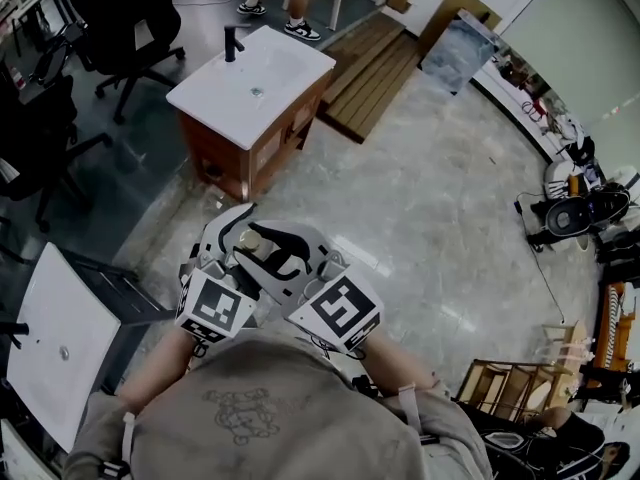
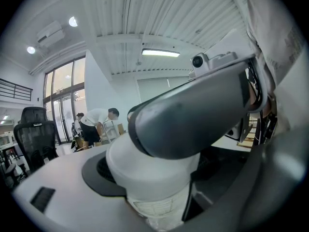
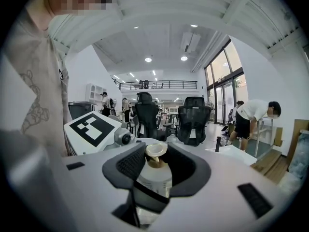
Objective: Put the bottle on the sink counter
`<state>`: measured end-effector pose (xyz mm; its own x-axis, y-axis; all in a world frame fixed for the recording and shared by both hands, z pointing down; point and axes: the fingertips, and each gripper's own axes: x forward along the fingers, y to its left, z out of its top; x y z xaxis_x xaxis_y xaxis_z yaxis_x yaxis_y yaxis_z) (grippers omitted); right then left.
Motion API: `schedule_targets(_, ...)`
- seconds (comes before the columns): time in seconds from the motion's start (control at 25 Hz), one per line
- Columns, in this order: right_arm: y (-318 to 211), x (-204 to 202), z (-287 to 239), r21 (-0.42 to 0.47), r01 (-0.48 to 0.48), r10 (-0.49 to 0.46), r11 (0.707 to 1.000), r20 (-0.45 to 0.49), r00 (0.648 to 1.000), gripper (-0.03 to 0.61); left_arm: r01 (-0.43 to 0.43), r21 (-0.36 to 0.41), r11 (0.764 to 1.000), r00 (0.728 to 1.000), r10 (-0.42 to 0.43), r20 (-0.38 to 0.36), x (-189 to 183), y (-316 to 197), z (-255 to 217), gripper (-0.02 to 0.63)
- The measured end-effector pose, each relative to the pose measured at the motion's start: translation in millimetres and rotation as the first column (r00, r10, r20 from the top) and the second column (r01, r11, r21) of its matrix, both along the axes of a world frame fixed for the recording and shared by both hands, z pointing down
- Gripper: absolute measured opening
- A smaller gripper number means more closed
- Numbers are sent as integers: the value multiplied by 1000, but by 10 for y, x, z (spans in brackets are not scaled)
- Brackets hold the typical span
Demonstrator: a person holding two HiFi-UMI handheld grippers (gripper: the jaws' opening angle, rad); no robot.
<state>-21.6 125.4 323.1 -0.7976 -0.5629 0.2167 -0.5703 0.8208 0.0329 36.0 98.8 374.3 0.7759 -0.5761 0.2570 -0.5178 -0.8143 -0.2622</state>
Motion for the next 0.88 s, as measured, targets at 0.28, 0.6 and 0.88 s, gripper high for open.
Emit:
schedule_targets(0.28,-677,-128,31,-37,-16,16,999,-17,1000,144,-12,-28,1000,1000,13,5,-121,-656,35,341)
schedule_targets(0.6,-1544,-298,140,-76,-62,60,995,-24,998,144,-49,-55,997,999,50,9,-283,-1483,146,341)
schedule_targets(0.88,-2259,-418,288,-88,-85,81,992,-48,996,144,-89,-48,995,996,89,9,-390,-2179,286,341)
